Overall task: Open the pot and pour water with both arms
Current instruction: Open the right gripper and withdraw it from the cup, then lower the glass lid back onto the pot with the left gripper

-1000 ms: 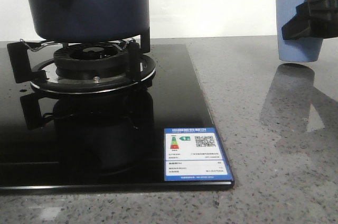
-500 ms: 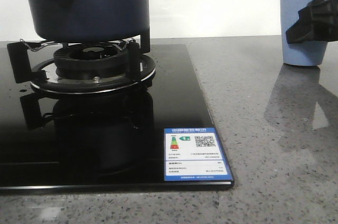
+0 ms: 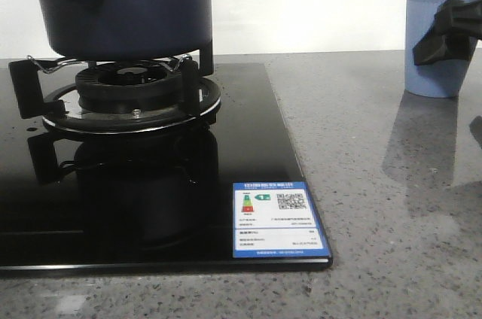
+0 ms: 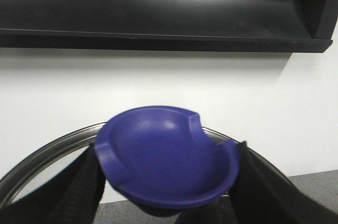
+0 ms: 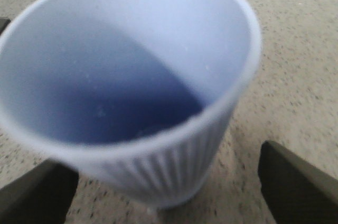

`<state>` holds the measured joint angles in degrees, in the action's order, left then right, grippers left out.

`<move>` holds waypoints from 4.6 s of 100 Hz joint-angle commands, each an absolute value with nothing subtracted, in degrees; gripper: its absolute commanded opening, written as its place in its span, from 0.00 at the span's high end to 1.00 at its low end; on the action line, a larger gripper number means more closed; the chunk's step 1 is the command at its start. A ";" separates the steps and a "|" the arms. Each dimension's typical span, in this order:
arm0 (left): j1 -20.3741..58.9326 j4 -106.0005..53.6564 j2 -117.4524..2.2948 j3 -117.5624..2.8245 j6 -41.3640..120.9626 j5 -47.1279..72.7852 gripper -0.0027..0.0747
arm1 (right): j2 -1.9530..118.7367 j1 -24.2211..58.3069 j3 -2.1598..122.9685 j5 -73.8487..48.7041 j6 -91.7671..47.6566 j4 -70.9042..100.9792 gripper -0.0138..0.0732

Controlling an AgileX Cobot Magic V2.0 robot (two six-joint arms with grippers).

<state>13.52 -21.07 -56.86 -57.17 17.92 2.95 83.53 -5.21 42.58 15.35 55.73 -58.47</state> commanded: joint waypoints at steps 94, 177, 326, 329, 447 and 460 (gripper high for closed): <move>25.68 -22.05 -65.69 -59.30 17.88 -8.41 0.49 | 40.60 -5.47 20.79 11.18 65.98 -58.38 0.15; 27.77 -21.13 -78.18 -59.30 17.88 -15.67 0.49 | 40.60 -5.47 19.85 11.18 66.03 -59.41 0.15; 30.01 -20.93 -76.24 -59.30 17.48 -13.41 0.49 | 40.60 -5.47 19.85 11.62 66.03 -59.92 0.15; 29.88 -20.93 -76.24 -59.30 17.48 -13.41 0.49 | 40.60 -5.47 19.85 11.62 66.03 -59.92 0.15; 28.03 -19.65 -75.91 -59.20 17.87 -7.88 0.18 | 40.60 -5.47 19.85 12.07 66.03 -59.97 0.15; 28.03 -20.34 -73.37 -59.31 17.87 -8.71 0.18 | 40.60 -5.47 19.85 12.07 66.03 -60.05 0.15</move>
